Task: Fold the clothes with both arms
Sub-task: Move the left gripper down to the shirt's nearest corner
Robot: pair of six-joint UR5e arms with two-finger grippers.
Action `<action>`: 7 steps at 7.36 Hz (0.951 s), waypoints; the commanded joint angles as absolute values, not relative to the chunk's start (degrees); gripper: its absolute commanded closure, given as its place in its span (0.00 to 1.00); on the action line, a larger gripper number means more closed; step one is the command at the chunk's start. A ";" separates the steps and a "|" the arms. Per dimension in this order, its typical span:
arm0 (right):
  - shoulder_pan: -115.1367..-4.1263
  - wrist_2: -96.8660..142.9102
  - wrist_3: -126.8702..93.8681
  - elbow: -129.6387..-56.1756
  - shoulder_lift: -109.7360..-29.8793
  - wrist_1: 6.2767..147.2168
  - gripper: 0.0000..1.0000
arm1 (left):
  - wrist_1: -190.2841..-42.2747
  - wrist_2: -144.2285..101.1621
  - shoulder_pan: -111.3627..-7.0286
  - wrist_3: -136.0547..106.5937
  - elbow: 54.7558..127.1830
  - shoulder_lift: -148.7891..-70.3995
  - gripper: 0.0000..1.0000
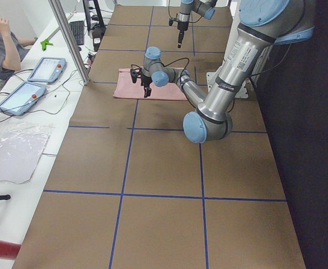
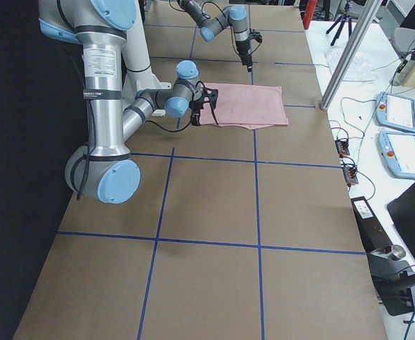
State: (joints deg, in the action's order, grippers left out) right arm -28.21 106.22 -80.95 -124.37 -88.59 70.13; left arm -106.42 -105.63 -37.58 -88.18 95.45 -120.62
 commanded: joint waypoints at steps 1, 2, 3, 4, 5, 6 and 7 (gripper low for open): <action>-28.21 105.65 -80.95 -124.36 -88.59 70.14 0.00 | -103.72 -102.25 -28.96 -101.54 99.93 -116.81 0.03; -28.21 105.56 -80.95 -124.37 -88.59 70.14 0.00 | -101.10 -101.09 -25.61 -104.56 99.93 -117.15 0.03; -28.21 105.47 -80.95 -124.37 -88.59 70.14 0.00 | -99.86 -100.99 -23.92 -106.68 100.28 -117.42 0.03; -28.21 105.47 -80.95 -124.37 -88.59 70.14 0.00 | -99.15 -100.99 -23.47 -107.13 100.72 -117.42 0.03; -28.30 105.47 -80.95 -124.37 -88.59 70.14 0.00 | -99.14 -100.99 -23.03 -107.31 100.98 -117.42 0.03; -28.21 105.29 -80.95 -124.37 -88.59 70.14 0.00 | -99.14 -100.90 -22.42 -107.31 101.25 -117.25 0.03; -28.21 105.29 -80.95 -124.37 -88.59 70.14 0.00 | -99.14 -100.90 -21.28 -107.40 102.73 -116.99 0.03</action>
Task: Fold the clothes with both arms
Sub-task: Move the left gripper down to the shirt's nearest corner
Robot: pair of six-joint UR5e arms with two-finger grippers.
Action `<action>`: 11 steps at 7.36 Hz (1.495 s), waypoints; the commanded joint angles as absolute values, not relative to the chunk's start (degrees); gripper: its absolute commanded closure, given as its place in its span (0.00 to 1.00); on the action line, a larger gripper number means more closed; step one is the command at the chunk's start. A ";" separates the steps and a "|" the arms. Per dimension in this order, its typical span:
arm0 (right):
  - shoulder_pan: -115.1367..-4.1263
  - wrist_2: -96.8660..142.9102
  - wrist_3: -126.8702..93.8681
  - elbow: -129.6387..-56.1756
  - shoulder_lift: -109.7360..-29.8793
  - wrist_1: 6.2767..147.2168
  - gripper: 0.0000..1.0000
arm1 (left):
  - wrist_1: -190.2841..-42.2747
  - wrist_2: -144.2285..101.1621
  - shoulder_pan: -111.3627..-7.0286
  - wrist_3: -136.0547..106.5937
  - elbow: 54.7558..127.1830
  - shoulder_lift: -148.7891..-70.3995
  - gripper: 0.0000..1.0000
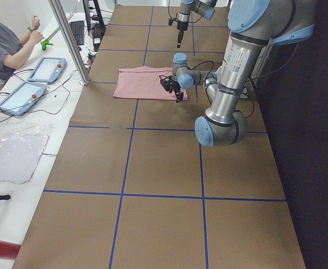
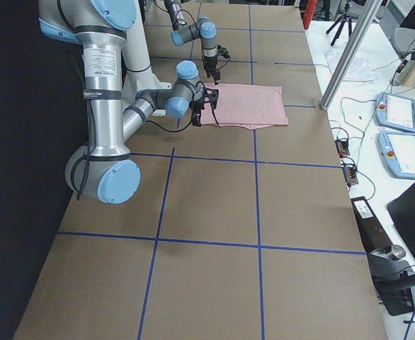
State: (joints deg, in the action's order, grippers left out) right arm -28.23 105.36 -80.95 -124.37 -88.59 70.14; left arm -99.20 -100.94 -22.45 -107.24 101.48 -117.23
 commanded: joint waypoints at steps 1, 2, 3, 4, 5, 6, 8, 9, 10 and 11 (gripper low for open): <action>-28.21 105.29 -80.95 -124.37 -88.59 70.14 0.00 | -98.01 -99.94 -19.79 -108.19 103.35 -116.98 0.03; -28.21 105.29 -80.95 -124.28 -88.59 70.14 0.00 | -97.56 -99.76 -18.73 -108.98 104.75 -116.90 0.04; -28.30 105.29 -80.95 -124.19 -88.59 70.14 0.00 | -97.56 -99.76 -18.46 -109.16 104.85 -116.81 0.04; -28.21 105.29 -80.95 -124.19 -88.59 70.14 0.00 | -97.56 -99.84 -18.28 -109.16 104.77 -116.63 0.06; -28.21 105.29 -80.95 -124.19 -88.59 70.14 0.00 | -97.56 -99.76 -18.19 -109.16 104.16 -116.54 0.06; -28.21 105.29 -80.95 -124.19 -88.59 70.14 0.00 | -97.56 -99.67 -18.11 -109.16 103.98 -116.54 0.06; -28.21 105.29 -80.95 -124.19 -88.59 70.14 0.00 | -97.56 -99.67 -17.14 -109.34 103.97 -116.54 0.06; -28.30 105.29 -80.95 -124.19 -88.59 70.14 0.00 | -97.56 -99.58 -16.96 -109.34 103.97 -116.54 0.08; -28.30 105.29 -80.95 -124.10 -88.59 70.14 0.00 | -97.56 -99.58 -16.96 -109.34 103.89 -116.46 0.09; -28.30 105.29 -80.95 -124.19 -88.59 70.14 0.00 | -97.56 -99.58 -16.96 -109.34 103.80 -116.46 0.10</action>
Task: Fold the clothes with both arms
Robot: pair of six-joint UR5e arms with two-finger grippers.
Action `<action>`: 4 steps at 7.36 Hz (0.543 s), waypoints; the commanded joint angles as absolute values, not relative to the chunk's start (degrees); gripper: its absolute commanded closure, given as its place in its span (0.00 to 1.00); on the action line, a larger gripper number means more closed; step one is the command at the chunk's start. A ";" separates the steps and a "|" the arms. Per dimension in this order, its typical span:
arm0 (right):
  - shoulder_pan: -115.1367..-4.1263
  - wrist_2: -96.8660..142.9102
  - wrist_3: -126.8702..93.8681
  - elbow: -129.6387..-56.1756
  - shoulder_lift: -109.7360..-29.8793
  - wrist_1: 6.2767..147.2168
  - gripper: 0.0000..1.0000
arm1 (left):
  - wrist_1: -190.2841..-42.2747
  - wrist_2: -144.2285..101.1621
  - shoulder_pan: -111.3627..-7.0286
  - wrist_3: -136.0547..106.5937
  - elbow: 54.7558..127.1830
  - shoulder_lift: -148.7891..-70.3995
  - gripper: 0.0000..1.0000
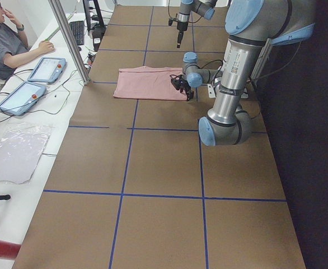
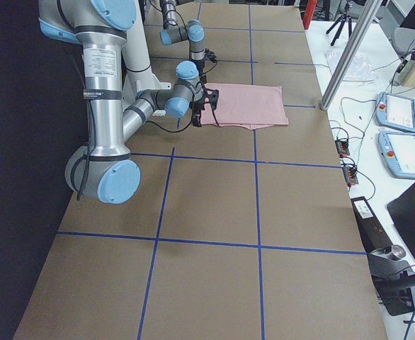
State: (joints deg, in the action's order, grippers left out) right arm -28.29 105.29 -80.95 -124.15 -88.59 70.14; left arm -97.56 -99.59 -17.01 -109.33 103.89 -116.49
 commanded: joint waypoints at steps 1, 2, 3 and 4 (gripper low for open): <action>-28.30 105.29 -80.95 -124.19 -88.59 70.14 0.00 | -97.47 -98.97 -16.61 -109.34 103.80 -116.46 0.11; -28.39 105.29 -80.95 -124.19 -88.59 70.14 0.00 | -97.47 -98.96 -16.44 -109.34 103.80 -115.93 0.11; -28.39 105.29 -80.95 -124.19 -88.59 70.14 0.00 | -97.47 -98.88 -16.17 -109.34 103.71 -115.84 0.11; -28.39 105.29 -80.95 -124.19 -88.59 70.14 0.00 | -97.47 -98.88 -16.17 -109.34 103.80 -115.67 0.11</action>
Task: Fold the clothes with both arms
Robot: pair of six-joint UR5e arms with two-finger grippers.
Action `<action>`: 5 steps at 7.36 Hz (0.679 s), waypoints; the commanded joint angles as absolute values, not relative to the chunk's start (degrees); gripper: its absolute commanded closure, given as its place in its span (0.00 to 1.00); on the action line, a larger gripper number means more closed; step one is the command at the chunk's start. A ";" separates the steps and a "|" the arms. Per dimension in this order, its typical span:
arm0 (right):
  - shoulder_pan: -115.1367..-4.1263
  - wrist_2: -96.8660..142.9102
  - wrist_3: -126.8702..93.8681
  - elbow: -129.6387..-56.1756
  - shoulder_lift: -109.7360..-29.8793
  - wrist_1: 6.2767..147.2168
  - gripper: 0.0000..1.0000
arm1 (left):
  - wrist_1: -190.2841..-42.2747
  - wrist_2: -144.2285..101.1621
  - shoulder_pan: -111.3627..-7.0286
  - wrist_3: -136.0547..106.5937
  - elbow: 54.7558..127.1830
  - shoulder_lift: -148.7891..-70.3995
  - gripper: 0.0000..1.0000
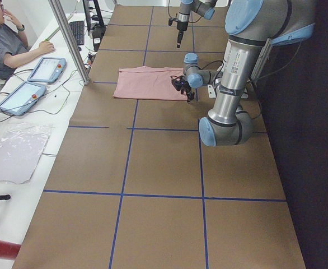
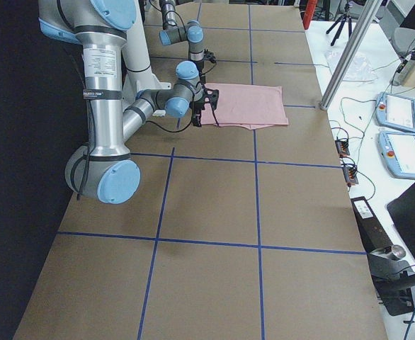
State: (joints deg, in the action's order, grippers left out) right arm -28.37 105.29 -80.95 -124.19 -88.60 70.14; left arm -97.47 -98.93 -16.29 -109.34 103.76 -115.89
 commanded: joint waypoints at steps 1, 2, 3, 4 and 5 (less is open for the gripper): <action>-28.48 105.29 -80.95 -124.19 -88.59 70.14 0.00 | -97.47 -98.96 -16.17 -109.34 103.80 -115.66 0.14; -28.65 105.38 -80.95 -124.28 -88.59 70.14 0.00 | -97.47 -98.96 -16.17 -109.25 104.06 -115.75 0.17; -28.74 105.38 -80.95 -124.28 -88.59 70.14 0.00 | -97.47 -98.96 -16.17 -109.34 104.06 -115.84 0.26; -28.83 105.38 -80.95 -124.28 -88.59 70.14 0.00 | -97.47 -98.96 -16.17 -109.34 104.15 -115.84 0.40; -28.92 105.47 -80.95 -124.28 -88.59 70.14 0.00 | -97.47 -98.96 -16.17 -109.34 104.24 -115.93 0.58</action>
